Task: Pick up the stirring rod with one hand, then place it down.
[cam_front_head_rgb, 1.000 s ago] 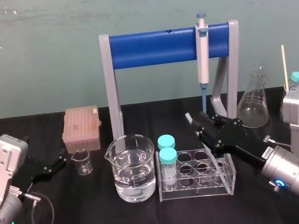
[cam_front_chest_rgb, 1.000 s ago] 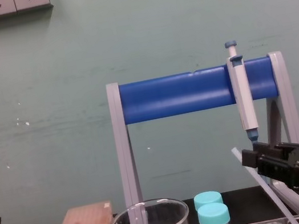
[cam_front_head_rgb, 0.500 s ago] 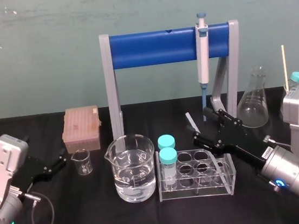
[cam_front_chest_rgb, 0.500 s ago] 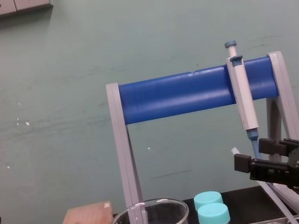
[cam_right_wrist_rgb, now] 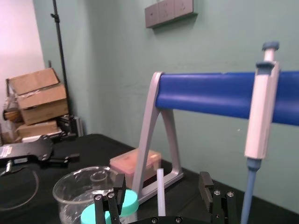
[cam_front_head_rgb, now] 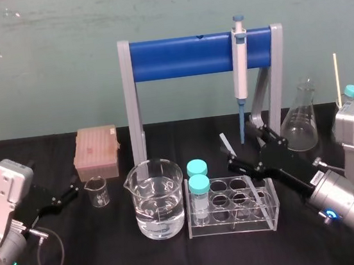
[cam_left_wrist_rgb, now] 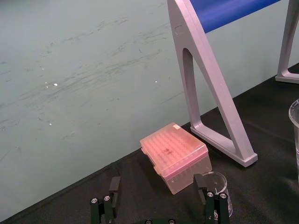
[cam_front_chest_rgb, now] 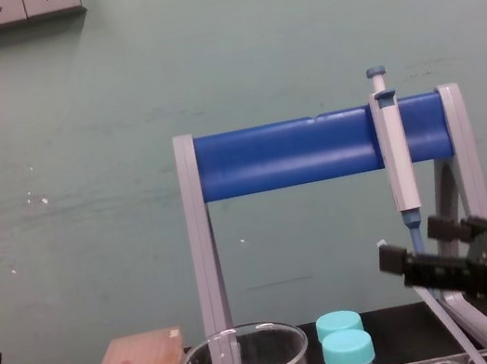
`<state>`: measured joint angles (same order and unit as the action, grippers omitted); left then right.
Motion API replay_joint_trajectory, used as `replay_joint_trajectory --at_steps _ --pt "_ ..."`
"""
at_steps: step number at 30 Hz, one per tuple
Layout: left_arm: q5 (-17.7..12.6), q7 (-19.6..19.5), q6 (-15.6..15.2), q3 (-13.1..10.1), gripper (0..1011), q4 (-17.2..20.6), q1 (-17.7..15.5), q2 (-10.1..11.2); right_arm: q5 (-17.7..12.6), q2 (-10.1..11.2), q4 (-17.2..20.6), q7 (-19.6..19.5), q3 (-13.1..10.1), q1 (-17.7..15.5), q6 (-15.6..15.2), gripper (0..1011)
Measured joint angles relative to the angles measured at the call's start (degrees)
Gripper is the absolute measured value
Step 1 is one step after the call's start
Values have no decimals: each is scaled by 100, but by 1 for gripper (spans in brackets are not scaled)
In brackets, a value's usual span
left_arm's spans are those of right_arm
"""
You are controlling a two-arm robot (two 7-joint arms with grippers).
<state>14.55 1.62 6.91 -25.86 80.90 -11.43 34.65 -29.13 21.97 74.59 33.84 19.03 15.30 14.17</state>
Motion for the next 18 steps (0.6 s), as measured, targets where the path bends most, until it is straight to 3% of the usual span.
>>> replay_joint_trajectory --at_steps 5,9,12,14,18 --pt "0 0 0 0 1000 0 0 0 193 -38 279 -400 -163 -127 175 1003" --pt "0 0 0 0 1000 0 0 0 484 -117 516 -1001 -414 -299 291 1003" --pt "0 0 0 0 1000 0 0 0 631 -177 673 -1476 -614 -434 139 1003" --pt "0 0 0 0 1000 0 0 0 641 -195 792 -1745 -770 -542 -149 1003" --pt "0 0 0 0 1000 0 0 0 617 -185 930 -1953 -925 -698 -604 1003"
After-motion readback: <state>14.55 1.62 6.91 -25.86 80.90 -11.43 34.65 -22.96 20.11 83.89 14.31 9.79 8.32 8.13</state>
